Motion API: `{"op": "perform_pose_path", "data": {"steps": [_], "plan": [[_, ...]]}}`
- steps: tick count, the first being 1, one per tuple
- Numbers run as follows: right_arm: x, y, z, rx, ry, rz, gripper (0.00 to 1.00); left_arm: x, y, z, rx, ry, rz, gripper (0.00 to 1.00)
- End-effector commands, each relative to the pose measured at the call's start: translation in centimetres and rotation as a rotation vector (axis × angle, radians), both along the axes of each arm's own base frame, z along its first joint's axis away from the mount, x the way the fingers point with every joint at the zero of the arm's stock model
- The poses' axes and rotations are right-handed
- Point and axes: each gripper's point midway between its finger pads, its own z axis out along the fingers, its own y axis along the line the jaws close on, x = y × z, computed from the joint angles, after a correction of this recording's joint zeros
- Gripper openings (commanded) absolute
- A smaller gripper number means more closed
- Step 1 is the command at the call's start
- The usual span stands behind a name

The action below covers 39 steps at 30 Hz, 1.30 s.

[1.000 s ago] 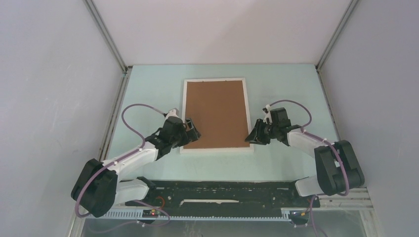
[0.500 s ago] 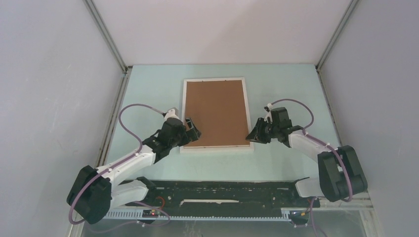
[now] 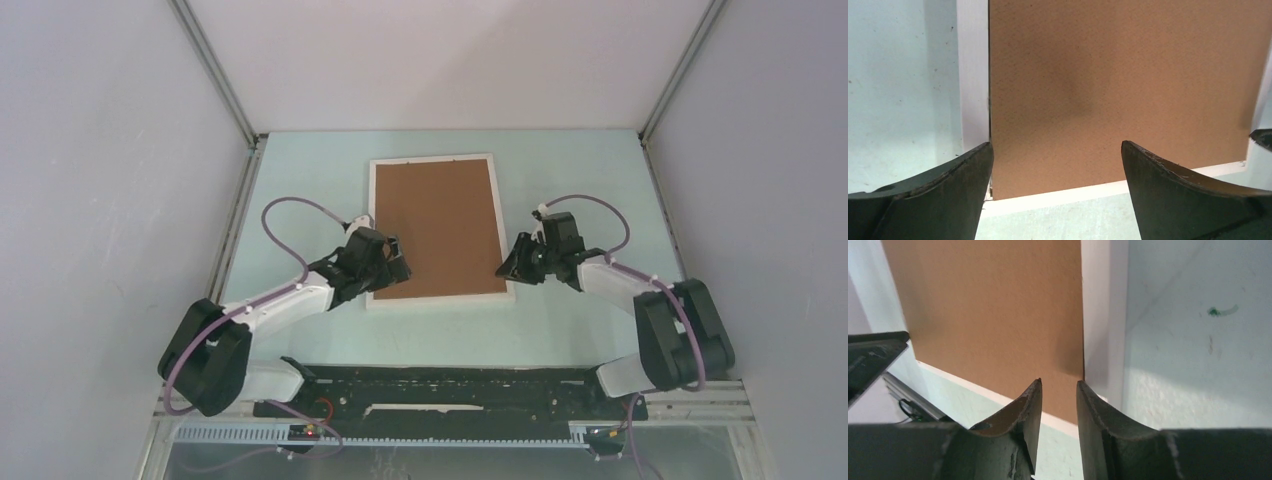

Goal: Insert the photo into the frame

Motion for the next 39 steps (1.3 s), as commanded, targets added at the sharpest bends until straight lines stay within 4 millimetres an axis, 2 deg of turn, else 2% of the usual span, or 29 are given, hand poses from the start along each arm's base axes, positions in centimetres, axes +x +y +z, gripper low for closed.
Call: {"op": "perform_pose_path", "data": {"steps": [1, 7, 9, 12, 16, 18, 20, 24, 27, 32, 36, 39], "plan": [[3.0, -0.7, -0.9, -0.082, -0.043, -0.013, 0.42, 0.9, 0.9, 1.0, 0.108, -0.025, -0.019, 1.0], [2.0, -1.0, 2.0, -0.093, -0.086, 0.036, 0.5, 0.0, 1.6, 5.1, 0.074, -0.134, -0.059, 1.0], [0.9, -0.8, 2.7, -0.09, -0.072, 0.076, 0.54, -0.7, 1.2, 6.1, 0.03, -0.146, -0.091, 1.0], [-1.1, -0.1, 3.2, -0.042, -0.024, 0.135, 0.61, -1.7, 0.8, 6.5, -0.036, -0.138, -0.098, 1.0], [-2.3, 0.8, 3.0, -0.017, -0.017, 0.171, 0.65, -2.4, 0.0, 5.6, -0.145, -0.093, -0.094, 1.0], [-1.9, 1.0, 2.9, -0.006, -0.023, 0.167, 0.65, -2.3, -0.3, 5.1, -0.208, -0.075, -0.08, 1.0], [-1.0, 0.2, 2.8, -0.015, -0.029, 0.136, 0.67, -2.0, -0.1, 4.6, -0.272, -0.065, -0.046, 1.0], [1.3, -1.8, 2.7, -0.01, -0.041, 0.048, 0.75, -1.1, 2.9, 3.1, -0.307, -0.073, 0.099, 1.0], [2.1, -1.8, 1.7, 0.036, 0.001, 0.049, 0.76, -0.5, 4.3, 2.0, -0.332, -0.073, 0.155, 1.0], [2.1, -1.3, -0.9, 0.076, 0.093, 0.049, 0.73, 1.3, 4.0, 1.3, -0.332, -0.076, 0.155, 1.0], [1.9, -0.4, -1.2, 0.123, 0.109, 0.048, 0.7, 2.8, 3.5, 1.0, -0.371, -0.09, 0.173, 1.0], [1.4, 0.4, -1.4, 0.132, 0.122, 0.06, 0.65, 3.8, 2.3, 0.7, -0.411, -0.063, 0.143, 1.0]]}}
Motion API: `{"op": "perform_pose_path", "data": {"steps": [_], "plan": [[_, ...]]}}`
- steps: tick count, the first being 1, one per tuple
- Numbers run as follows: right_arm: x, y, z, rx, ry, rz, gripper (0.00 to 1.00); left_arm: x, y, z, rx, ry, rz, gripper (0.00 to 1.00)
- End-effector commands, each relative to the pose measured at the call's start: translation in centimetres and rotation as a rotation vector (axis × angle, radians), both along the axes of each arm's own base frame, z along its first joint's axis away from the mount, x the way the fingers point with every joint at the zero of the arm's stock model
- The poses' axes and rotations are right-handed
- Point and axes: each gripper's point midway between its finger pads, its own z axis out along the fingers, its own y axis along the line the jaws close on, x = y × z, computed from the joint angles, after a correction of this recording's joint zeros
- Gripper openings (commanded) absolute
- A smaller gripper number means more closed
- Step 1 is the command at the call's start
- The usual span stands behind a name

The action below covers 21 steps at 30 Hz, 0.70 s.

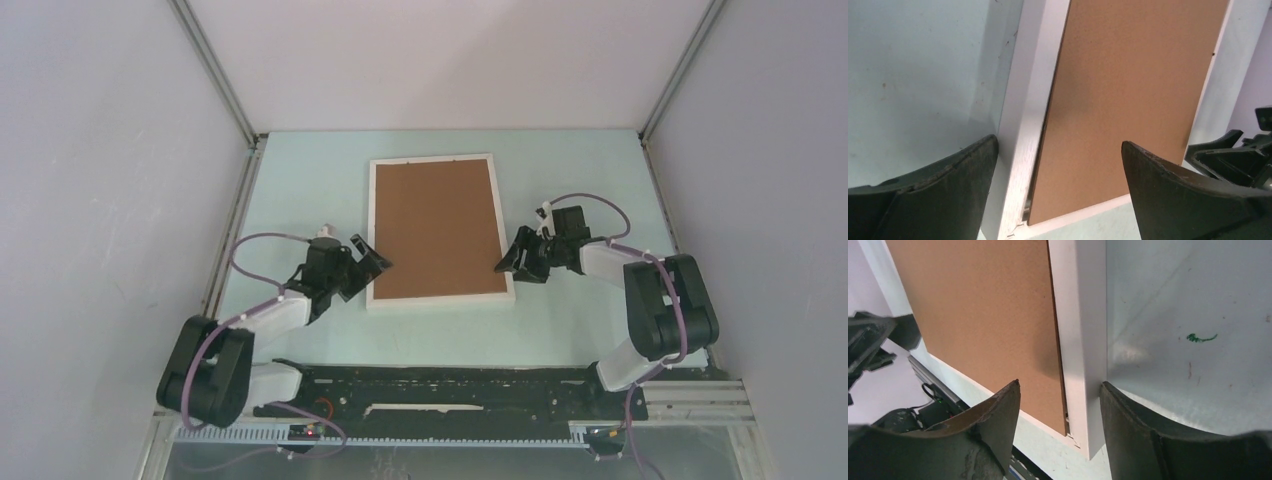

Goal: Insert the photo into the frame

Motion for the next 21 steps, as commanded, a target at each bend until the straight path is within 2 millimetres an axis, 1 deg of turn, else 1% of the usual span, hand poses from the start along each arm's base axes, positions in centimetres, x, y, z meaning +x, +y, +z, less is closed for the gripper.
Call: {"op": "perform_pose_path", "data": {"steps": [1, 3, 5, 7, 11, 12, 15, 16, 18, 20, 21], "plan": [[-0.2, 1.8, 0.5, 0.06, -0.012, 0.021, 0.62, 2.9, -2.3, 1.9, -0.107, -0.067, -0.048, 0.99], [-1.0, 2.5, 0.4, 0.082, -0.002, 0.034, 0.59, 3.1, -3.2, 1.6, -0.117, -0.054, -0.09, 0.96], [-2.3, 3.3, 0.5, 0.107, 0.016, 0.048, 0.58, 3.2, -3.3, 1.3, -0.114, -0.046, -0.102, 0.96], [-3.0, 4.3, 0.9, 0.137, 0.0, 0.057, 0.58, 3.2, -3.5, 1.3, -0.112, -0.048, -0.114, 0.96], [-6.2, 6.3, 1.5, 0.17, 0.012, 0.085, 0.58, 3.5, -4.4, 1.7, -0.119, -0.052, -0.163, 0.96], [-6.9, 6.8, 1.9, 0.177, 0.002, 0.093, 0.58, 3.6, -4.6, 1.7, -0.12, -0.044, -0.174, 0.96], [-9.4, 8.0, 2.0, 0.183, 0.012, 0.107, 0.59, 4.5, -5.2, 1.2, -0.114, -0.014, -0.195, 0.97], [-10.2, 8.4, 2.1, 0.192, 0.016, 0.11, 0.59, 4.5, -5.2, 0.8, -0.103, 0.003, -0.201, 0.98], [-11.6, 8.8, 2.1, 0.191, 0.017, 0.114, 0.6, 5.7, -4.8, 1.0, -0.052, 0.013, -0.185, 0.99], [-12.4, 8.5, 1.9, 0.17, 0.015, 0.111, 0.63, 6.7, -3.6, 1.2, 0.019, 0.019, -0.145, 1.0], [-12.6, 8.1, 1.9, 0.151, 0.002, 0.111, 0.65, 7.4, -2.4, 1.3, 0.072, 0.019, -0.097, 1.0]]}}
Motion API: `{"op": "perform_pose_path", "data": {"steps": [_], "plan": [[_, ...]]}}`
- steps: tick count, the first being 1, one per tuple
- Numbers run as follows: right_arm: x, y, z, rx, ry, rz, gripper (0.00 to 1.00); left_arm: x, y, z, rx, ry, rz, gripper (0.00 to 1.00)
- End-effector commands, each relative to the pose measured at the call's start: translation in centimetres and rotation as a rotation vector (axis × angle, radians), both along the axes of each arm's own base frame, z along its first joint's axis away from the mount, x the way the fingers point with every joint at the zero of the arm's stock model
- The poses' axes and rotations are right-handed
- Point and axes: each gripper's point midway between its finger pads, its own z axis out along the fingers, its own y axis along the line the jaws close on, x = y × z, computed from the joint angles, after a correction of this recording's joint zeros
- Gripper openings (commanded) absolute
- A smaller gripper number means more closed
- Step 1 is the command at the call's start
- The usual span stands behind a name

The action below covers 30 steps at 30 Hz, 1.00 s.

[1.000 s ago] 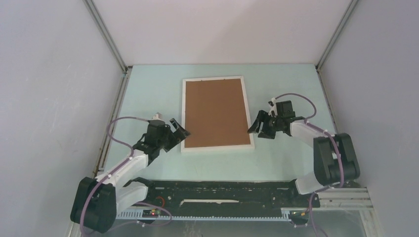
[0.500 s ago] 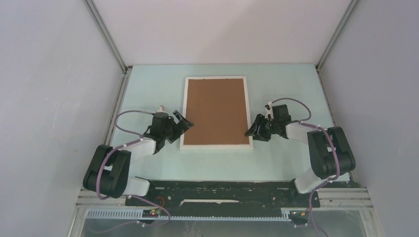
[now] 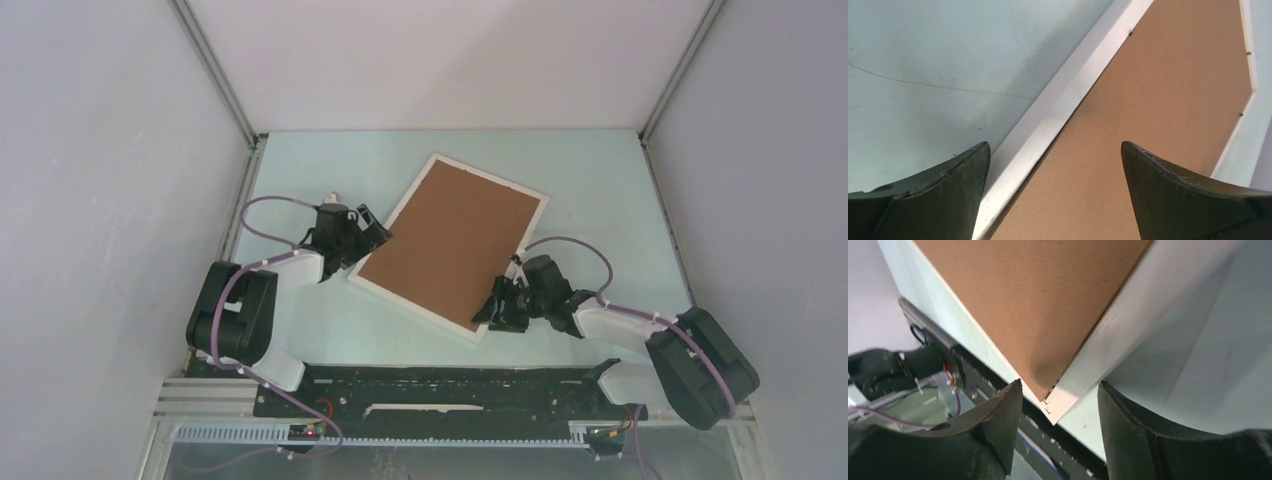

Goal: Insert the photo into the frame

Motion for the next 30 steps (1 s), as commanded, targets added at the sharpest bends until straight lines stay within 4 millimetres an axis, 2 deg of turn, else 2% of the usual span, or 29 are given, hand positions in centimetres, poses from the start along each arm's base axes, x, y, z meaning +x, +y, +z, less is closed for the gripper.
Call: {"op": "perform_pose_path", "data": {"steps": [1, 3, 5, 7, 9, 11, 13, 15, 18, 19, 21, 23, 26, 27, 30], "plan": [[-1.3, 1.5, 2.6, 0.07, -0.024, 0.024, 0.67, -0.6, -1.4, 1.7, 0.017, 0.086, -0.048, 1.0], [-0.9, -0.1, 3.0, -0.005, -0.069, 0.015, 0.73, -0.1, 1.6, 2.5, 0.158, 0.086, 0.038, 1.0], [0.7, -2.6, 3.7, -0.12, -0.148, -0.025, 0.8, -0.5, 4.8, 3.8, 0.285, 0.092, 0.13, 1.0], [2.8, -5.3, 5.1, -0.207, -0.22, -0.094, 0.86, -1.4, 6.6, 4.7, 0.322, 0.101, 0.184, 1.0], [5.3, -7.6, 7.1, -0.248, -0.293, -0.177, 0.9, -2.7, 7.2, 5.2, 0.299, 0.102, 0.205, 1.0], [9.1, -9.3, 9.6, -0.238, -0.371, -0.261, 0.92, -4.4, 6.8, 5.2, 0.258, 0.11, 0.179, 1.0], [13.7, -10.2, 12.9, -0.233, -0.471, -0.323, 0.93, -6.3, 4.9, 5.5, 0.147, 0.106, 0.121, 1.0], [18.3, -10.1, 15.2, -0.21, -0.561, -0.327, 0.94, -8.4, 2.4, 5.0, 0.009, 0.109, 0.039, 1.0], [25.7, -10.2, 16.9, -0.178, -0.598, -0.329, 0.94, -11.0, 0.1, 4.6, -0.069, 0.085, -0.048, 1.0], [28.2, -10.3, 17.1, -0.169, -0.585, -0.322, 0.94, -11.6, -0.2, 4.6, -0.072, 0.076, -0.062, 1.0], [32.3, -9.8, 16.1, -0.119, -0.505, -0.27, 0.9, -12.6, -0.8, 4.2, -0.097, 0.081, -0.076, 1.0], [35.6, -8.9, 14.6, -0.079, -0.436, -0.216, 0.89, -13.7, -1.5, 3.6, -0.118, 0.097, -0.093, 1.0], [38.3, -8.3, 11.8, -0.057, -0.333, -0.184, 0.86, -14.9, -2.9, 2.5, -0.149, 0.122, -0.13, 1.0], [38.8, -8.2, 10.5, -0.047, -0.301, -0.183, 0.86, -15.2, -3.3, 2.0, -0.152, 0.135, -0.133, 1.0], [39.0, -7.9, 8.7, 0.012, -0.246, -0.187, 0.86, -14.9, -4.4, 1.3, -0.173, 0.145, -0.154, 1.0]]}}
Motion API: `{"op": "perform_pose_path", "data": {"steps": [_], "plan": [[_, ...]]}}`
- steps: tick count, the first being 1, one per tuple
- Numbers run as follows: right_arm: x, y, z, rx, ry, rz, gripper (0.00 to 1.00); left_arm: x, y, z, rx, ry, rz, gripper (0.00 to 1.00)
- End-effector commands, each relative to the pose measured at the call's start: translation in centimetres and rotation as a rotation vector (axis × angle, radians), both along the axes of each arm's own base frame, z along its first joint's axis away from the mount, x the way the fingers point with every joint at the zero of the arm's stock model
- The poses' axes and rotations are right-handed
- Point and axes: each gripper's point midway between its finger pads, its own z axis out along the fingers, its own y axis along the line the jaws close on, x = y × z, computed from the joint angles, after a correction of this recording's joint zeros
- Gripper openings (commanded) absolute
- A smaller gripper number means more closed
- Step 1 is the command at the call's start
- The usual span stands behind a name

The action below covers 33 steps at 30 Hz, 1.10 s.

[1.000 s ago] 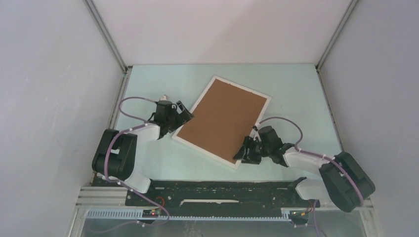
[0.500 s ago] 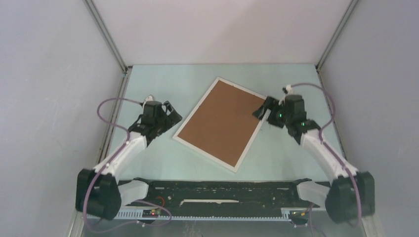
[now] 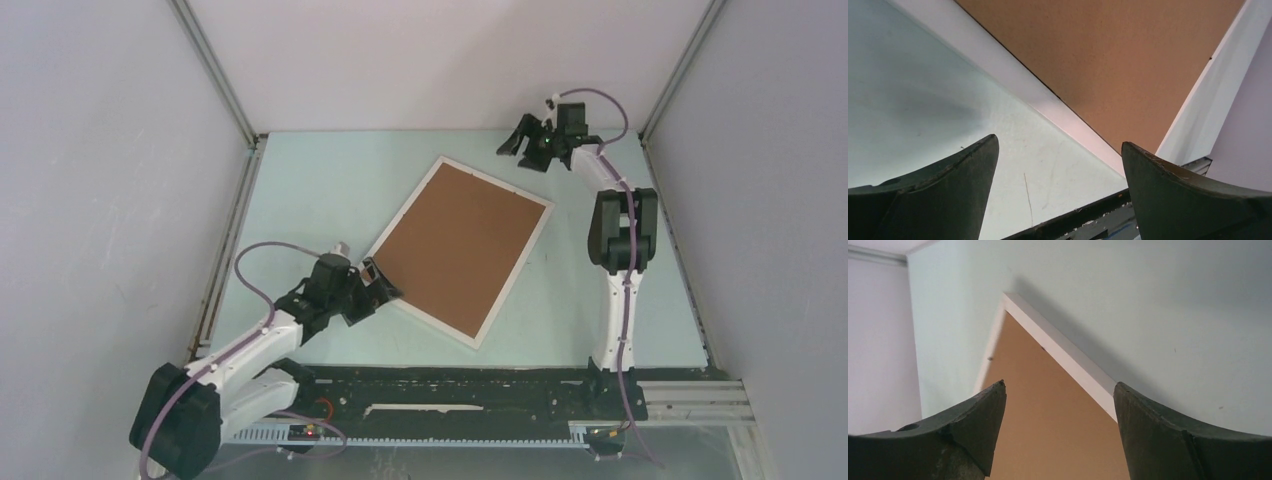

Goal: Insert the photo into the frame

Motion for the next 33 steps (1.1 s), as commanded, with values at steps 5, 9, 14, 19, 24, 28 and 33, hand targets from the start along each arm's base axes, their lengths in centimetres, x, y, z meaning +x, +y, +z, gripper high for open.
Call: {"op": "perform_pose_path", "data": {"steps": [5, 9, 14, 19, 24, 28, 33], "plan": [[-4.1, 0.4, -5.7, 0.068, 0.215, 0.043, 0.84, 2.7, -3.2, -0.3, -0.07, -0.011, -0.031, 1.0], [-7.6, 0.1, -8.3, 0.126, 0.288, 0.027, 0.78, 4.7, -3.4, -0.8, -0.013, -0.021, -0.04, 1.0], [-13.7, -0.8, -8.3, 0.22, 0.281, -0.054, 0.76, 8.5, -3.2, -0.6, 0.053, -0.039, -0.056, 1.0], [-21.0, -2.2, -10.5, 0.147, 0.341, -0.12, 0.77, 10.3, 0.6, -0.5, 0.21, -0.03, -0.036, 1.0], [-23.8, -3.7, -11.0, 0.019, 0.361, -0.118, 0.78, 7.7, 4.3, 0.3, 0.292, 0.022, 0.027, 1.0], [-23.8, -4.6, -10.7, 0.006, 0.349, -0.12, 0.77, 5.8, 3.6, 2.2, 0.186, -0.004, 0.053, 0.83], [-23.5, -4.6, -10.3, 0.0, 0.326, -0.12, 0.77, 4.7, 5.4, 4.0, 0.242, -0.043, 0.157, 0.86]]}}
